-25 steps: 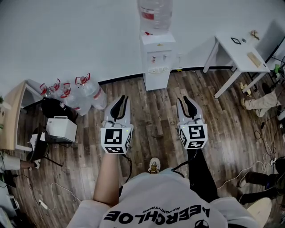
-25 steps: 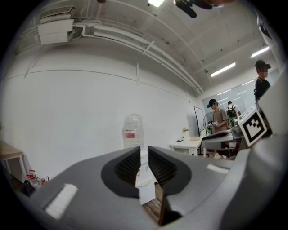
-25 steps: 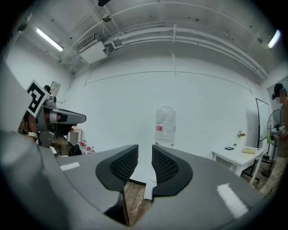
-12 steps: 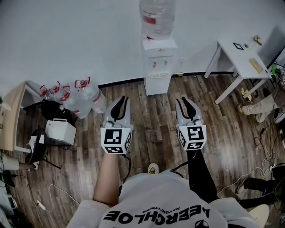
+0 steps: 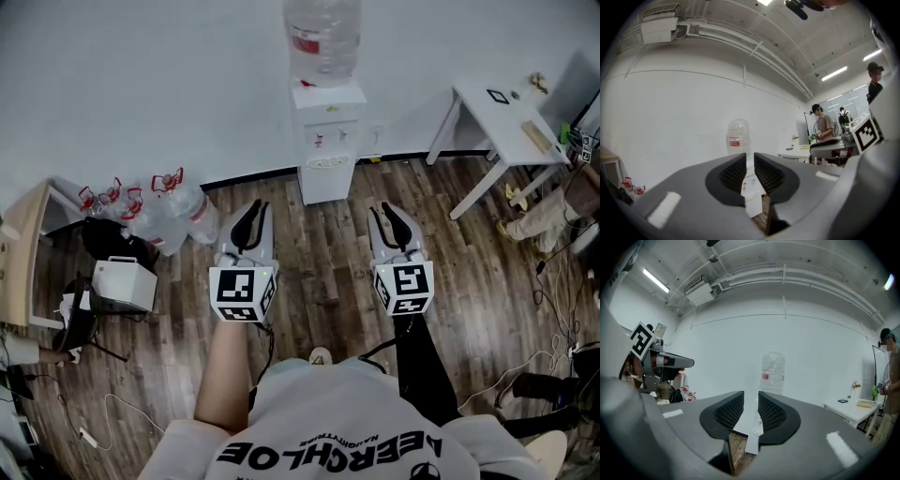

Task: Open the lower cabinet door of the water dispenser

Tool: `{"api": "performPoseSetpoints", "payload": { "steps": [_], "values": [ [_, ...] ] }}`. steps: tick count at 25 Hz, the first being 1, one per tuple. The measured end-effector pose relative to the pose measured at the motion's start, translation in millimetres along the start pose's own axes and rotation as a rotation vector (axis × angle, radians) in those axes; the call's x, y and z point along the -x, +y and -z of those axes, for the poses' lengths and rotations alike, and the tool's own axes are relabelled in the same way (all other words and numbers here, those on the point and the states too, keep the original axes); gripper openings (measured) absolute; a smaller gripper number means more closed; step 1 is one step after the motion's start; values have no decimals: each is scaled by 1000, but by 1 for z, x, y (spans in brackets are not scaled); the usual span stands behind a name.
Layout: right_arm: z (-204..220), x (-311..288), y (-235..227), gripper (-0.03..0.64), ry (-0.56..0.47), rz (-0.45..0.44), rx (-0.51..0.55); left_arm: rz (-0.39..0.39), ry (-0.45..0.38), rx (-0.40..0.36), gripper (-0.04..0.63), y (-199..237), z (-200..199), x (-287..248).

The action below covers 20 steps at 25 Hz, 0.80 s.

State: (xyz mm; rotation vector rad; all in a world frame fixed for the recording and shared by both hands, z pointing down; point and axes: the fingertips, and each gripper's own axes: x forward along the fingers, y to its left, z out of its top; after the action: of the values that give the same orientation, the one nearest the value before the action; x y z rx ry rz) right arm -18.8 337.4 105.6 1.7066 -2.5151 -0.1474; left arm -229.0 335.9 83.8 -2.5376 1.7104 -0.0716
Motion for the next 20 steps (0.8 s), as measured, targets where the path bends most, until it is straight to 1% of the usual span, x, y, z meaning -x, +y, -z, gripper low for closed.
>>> {"api": "performPoseSetpoints", "payload": {
  "steps": [5,14,20],
  "values": [
    [5,1,-10,77,13,9,3,15,10,-2,57,-7,3,-12],
    [10,22,-36,77,10,59,-15,49,17,-10,57,-33,2,-21],
    [13,29,-41,76,6,73,-31,69,19,-24,57,-45,2,-21]
  ]
}}
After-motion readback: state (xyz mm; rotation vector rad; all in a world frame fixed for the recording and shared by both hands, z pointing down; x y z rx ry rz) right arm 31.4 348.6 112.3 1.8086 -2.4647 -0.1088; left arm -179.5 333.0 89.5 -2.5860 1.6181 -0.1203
